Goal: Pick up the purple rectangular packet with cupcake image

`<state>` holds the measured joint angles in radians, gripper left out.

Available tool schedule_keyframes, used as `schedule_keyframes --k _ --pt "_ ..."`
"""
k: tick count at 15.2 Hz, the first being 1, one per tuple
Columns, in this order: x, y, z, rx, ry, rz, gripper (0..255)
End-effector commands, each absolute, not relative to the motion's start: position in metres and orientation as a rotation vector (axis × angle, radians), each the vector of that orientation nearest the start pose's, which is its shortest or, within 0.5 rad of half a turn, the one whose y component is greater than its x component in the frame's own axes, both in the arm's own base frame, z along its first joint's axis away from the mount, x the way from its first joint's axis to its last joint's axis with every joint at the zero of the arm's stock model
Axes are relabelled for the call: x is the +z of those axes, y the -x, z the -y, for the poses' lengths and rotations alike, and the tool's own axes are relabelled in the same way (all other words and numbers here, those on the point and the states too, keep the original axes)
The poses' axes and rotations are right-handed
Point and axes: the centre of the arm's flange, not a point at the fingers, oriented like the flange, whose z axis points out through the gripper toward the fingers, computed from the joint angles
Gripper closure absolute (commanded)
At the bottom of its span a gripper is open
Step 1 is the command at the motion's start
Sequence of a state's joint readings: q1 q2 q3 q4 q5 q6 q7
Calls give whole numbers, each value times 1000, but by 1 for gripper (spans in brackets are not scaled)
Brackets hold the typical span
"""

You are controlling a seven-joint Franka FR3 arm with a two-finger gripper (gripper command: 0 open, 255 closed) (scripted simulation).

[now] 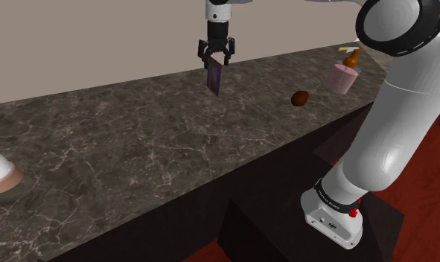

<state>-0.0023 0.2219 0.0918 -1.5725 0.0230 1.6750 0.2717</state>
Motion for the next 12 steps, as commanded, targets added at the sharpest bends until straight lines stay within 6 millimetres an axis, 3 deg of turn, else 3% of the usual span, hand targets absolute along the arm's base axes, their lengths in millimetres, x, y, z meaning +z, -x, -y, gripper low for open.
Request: schedule_keyframes --k 1,10,12 --pt "500 -615 -52 193 3101 -291 255" --pt "500 -615 -53 193 3101 -291 255" --pt "510 -615 -53 193 3101 -291 255"
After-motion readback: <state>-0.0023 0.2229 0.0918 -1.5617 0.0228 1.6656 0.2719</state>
